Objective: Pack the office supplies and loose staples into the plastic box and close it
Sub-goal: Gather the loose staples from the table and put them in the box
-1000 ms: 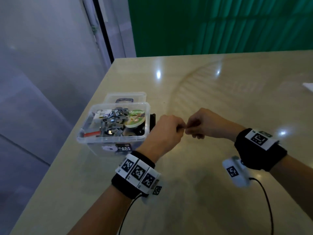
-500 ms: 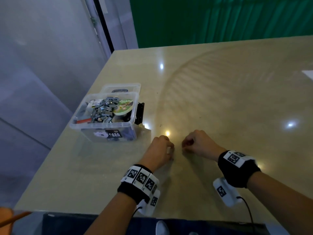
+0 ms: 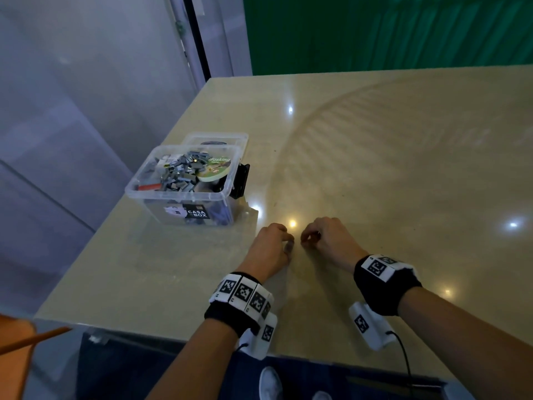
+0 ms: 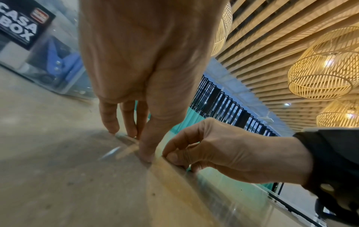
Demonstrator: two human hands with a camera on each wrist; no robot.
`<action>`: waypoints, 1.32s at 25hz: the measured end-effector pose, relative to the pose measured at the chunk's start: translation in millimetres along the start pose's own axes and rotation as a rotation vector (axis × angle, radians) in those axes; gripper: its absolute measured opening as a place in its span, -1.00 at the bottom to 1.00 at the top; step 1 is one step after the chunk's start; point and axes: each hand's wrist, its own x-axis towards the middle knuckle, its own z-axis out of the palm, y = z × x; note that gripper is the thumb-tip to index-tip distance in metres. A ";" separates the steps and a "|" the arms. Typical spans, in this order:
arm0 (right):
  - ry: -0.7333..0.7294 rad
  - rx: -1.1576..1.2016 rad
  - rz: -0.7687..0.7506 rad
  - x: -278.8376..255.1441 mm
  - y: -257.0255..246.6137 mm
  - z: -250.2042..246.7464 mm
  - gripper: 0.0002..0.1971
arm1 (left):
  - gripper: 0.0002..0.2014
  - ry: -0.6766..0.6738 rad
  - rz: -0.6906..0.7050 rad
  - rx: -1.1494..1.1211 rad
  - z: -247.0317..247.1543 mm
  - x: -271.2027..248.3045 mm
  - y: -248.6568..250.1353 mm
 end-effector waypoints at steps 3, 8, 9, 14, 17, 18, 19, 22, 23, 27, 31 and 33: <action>-0.043 -0.022 -0.030 -2.0 1.5 -1.9 -0.68 | -0.75 0.004 -0.023 -0.011 0.4 -1.1 2.4; -0.067 0.003 -0.037 -0.9 6.9 4.3 -0.81 | -0.75 0.021 -0.070 -0.083 -0.7 -0.3 5.9; -0.068 0.033 -0.022 1.5 8.7 0.8 -0.90 | -0.76 0.020 -0.072 -0.088 -1.8 0.5 6.7; -0.058 0.098 0.027 17.4 20.1 -7.9 -0.71 | -0.75 0.014 -0.090 -0.072 -0.7 -0.9 11.1; 0.002 0.117 0.055 16.8 26.0 -0.5 -0.65 | -0.78 0.105 -0.155 -0.142 8.1 -1.4 17.7; 0.023 0.114 0.047 15.4 27.4 2.2 -0.65 | -0.80 0.146 -0.167 -0.169 10.5 -1.2 19.4; 0.039 0.107 0.046 14.5 27.9 3.7 -0.64 | -0.82 0.184 -0.175 -0.186 11.3 0.3 20.8; 0.063 0.114 0.047 15.4 31.2 8.2 -0.62 | -0.85 0.222 -0.201 -0.235 11.2 5.5 20.8; 0.065 0.123 0.046 15.8 32.3 8.6 -0.62 | -0.84 0.217 -0.199 -0.234 9.8 7.4 20.9; 0.053 0.172 0.013 15.7 40.1 7.9 -0.69 | -0.87 0.182 -0.205 -0.205 8.5 15.3 21.2; 0.036 0.321 0.022 14.0 47.9 0.9 -0.89 | -0.82 0.157 -0.294 -0.190 17.4 23.5 22.6; 0.019 0.332 0.029 12.8 46.6 -1.5 -0.91 | -0.80 0.146 -0.306 -0.169 18.6 24.6 25.0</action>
